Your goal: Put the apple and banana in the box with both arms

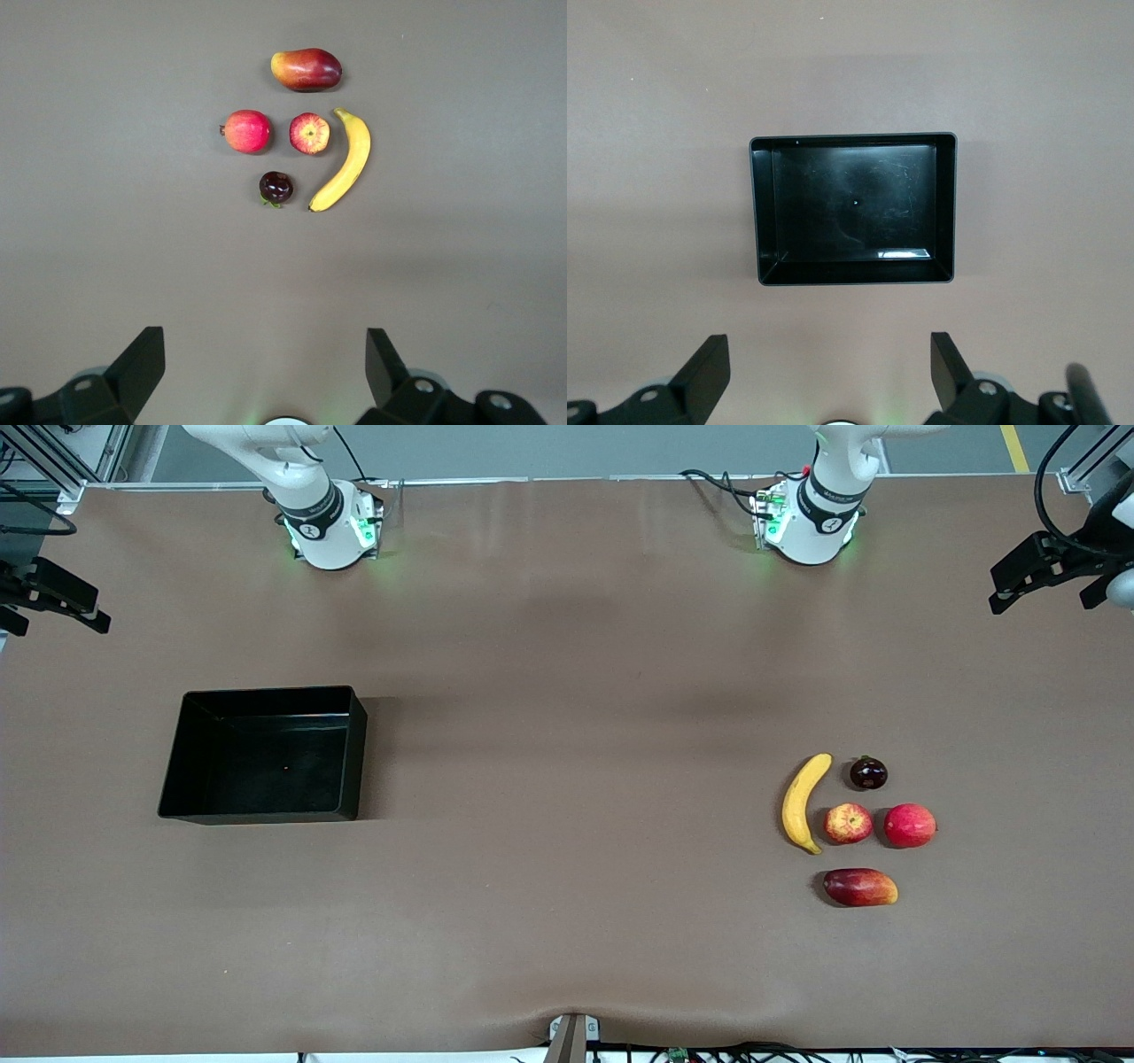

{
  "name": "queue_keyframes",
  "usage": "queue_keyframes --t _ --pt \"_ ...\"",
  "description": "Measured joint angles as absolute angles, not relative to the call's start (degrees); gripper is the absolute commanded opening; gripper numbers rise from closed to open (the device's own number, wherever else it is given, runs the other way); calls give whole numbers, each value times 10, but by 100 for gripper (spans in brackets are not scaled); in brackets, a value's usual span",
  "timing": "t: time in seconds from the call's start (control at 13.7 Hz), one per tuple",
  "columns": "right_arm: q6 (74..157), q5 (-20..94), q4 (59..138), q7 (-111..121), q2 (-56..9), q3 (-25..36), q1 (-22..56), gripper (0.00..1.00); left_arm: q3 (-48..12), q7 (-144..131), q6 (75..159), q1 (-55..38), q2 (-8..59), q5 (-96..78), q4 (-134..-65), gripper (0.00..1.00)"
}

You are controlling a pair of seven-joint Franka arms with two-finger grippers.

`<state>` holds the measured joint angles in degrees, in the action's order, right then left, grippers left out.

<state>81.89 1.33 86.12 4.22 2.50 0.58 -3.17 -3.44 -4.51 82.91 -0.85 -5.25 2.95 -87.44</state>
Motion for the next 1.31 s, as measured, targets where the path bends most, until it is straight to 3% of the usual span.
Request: queue_keyframes --t 0.51,0.8,1.31 --pt "820 9 859 42 12 10 -36 100 -34 -46 826 -8 -46 30 -876 100" --pt "831 -55 860 49 -32 13 -44 100 -33 -46 832 -6 -20 30 -885 100" --pt "895 -77 883 128 -183 14 -106 100 -32 -46 1060 17 46 30 -1022 100"
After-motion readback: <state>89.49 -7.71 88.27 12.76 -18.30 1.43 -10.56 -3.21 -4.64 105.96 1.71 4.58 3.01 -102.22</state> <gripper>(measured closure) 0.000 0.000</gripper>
